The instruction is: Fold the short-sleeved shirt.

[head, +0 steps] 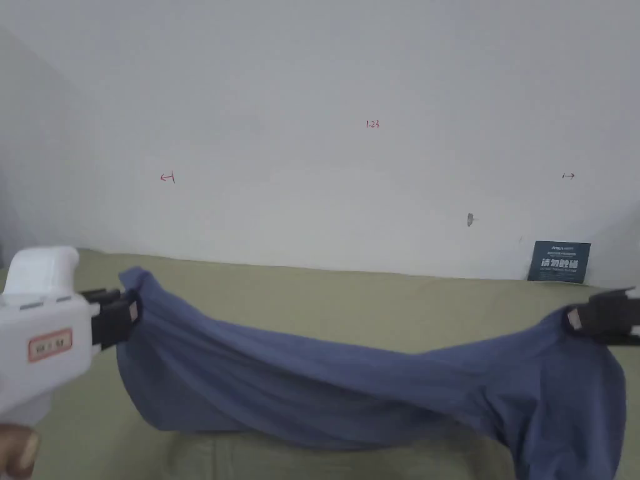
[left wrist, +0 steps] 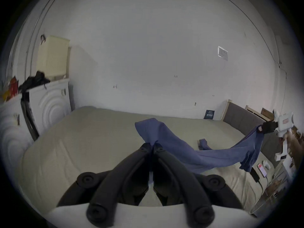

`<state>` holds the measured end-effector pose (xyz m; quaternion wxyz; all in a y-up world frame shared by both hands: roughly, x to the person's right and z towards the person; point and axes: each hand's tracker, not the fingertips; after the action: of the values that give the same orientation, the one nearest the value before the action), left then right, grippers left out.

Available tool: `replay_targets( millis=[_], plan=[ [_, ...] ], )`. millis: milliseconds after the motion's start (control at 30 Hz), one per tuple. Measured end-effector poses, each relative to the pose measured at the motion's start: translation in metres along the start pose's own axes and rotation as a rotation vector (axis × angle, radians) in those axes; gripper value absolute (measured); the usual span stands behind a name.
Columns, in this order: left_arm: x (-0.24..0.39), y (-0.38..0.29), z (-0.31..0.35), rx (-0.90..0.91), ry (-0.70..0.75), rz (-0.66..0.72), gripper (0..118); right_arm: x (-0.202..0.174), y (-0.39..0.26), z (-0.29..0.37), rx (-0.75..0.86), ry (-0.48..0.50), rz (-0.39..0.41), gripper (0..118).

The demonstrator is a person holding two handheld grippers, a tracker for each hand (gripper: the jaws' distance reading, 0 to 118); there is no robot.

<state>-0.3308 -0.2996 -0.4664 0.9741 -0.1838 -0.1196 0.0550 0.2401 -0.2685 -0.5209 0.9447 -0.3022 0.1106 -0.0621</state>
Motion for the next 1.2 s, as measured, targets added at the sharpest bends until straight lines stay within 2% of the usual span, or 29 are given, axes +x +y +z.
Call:
replay_targets(
  millis=[267,433,533,633,700,833,1000,1033,1067,1100,1133,1167,1200],
  plan=[
    [-0.003,-0.093,0.040,-0.090,0.035,0.075,4,0.003,-0.100,-0.006,-0.180,-0.020,-0.046,1],
    [-0.008,-0.144,0.046,-0.190,0.085,0.018,4,0.011,-0.152,-0.022,-0.277,-0.041,-0.087,1],
    [-0.011,-0.167,0.048,-0.249,0.096,0.053,4,0.015,-0.176,-0.035,-0.355,-0.082,-0.038,1],
    [-0.012,-0.190,0.045,-0.314,0.112,0.047,4,0.024,-0.198,-0.051,-0.385,-0.095,-0.050,1],
    [-0.012,-0.204,0.042,-0.354,0.126,0.045,4,0.029,-0.209,-0.056,-0.405,-0.095,-0.108,1],
    [-0.013,-0.226,0.044,-0.410,0.112,0.115,4,0.035,-0.225,-0.061,-0.418,-0.131,-0.129,1],
    [-0.014,-0.234,0.051,-0.411,0.107,0.155,6,0.034,-0.228,-0.051,-0.391,-0.120,-0.185,2],
    [-0.013,-0.233,0.052,-0.409,0.102,0.162,15,0.035,-0.226,-0.049,-0.378,-0.111,-0.197,7],
    [-0.013,-0.232,0.053,-0.407,0.096,0.169,33,0.035,-0.224,-0.047,-0.362,-0.095,-0.216,22],
    [-0.012,-0.230,0.055,-0.405,0.101,0.172,72,0.035,-0.222,-0.044,-0.349,-0.080,-0.230,53],
    [-0.010,-0.228,0.059,-0.396,0.115,0.177,93,0.035,-0.220,-0.039,-0.327,-0.070,-0.239,78],
    [-0.007,-0.224,0.066,-0.371,0.119,0.182,102,0.034,-0.218,-0.033,-0.289,-0.053,-0.244,94],
    [-0.006,-0.221,0.072,-0.335,0.108,0.194,103,0.034,-0.216,-0.026,-0.254,-0.038,-0.245,98]
  ],
)
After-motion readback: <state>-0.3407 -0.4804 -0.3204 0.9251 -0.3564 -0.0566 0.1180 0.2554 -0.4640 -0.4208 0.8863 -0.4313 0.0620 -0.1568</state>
